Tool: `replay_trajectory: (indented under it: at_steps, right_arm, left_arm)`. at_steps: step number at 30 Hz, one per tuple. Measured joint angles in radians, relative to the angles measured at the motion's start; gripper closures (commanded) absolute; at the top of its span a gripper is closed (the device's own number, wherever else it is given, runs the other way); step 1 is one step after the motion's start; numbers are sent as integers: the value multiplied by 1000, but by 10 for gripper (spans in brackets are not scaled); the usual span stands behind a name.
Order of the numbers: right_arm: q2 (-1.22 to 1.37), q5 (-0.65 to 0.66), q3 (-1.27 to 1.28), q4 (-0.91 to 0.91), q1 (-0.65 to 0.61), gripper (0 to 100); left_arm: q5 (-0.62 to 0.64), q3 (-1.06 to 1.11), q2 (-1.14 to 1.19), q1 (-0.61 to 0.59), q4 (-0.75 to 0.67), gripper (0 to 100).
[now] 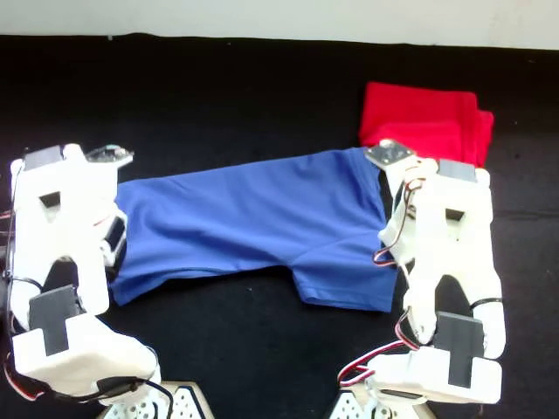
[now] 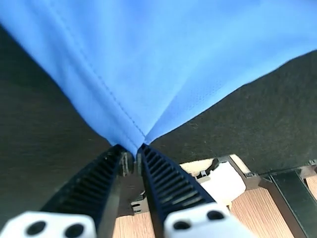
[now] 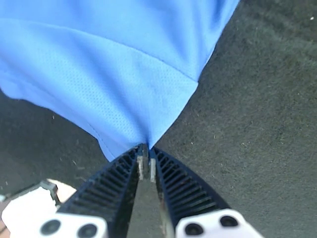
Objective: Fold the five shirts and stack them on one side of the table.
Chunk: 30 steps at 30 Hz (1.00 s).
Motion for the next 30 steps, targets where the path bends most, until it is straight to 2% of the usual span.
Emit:
replay_trajectory:
  at_steps: [6, 13, 17, 20, 25, 26, 28, 29, 30]
  right_arm:
    - [0, 32, 0, 3, 28, 993]
    - [0, 32, 0, 3, 2, 967]
    - [0, -9, -44, 41, -14, 859]
    - [0, -43, -124, 92, -11, 861]
    - [0, -132, -267, 141, -18, 868]
    - [0, -163, -285, 140, -25, 895]
    - [12, -213, -308, 112, -48, 992]
    - [26, -235, -311, 98, -68, 994]
    - [46, -250, -315, 86, -89, 979]
  left_arm:
    - [0, 126, 0, 0, -120, 990]
    - [0, 143, -9, 0, -140, 981]
    - [0, 124, -9, 0, -118, 886]
    - [-6, 68, -9, 0, -51, 849]
    - [-25, -104, -9, 0, 35, 851]
    - [-25, -141, -9, 0, 37, 871]
    - [-17, -198, -9, 0, 34, 978]
    - [8, -212, -9, 2, 18, 998]
    - [40, -221, -2, 9, -5, 974]
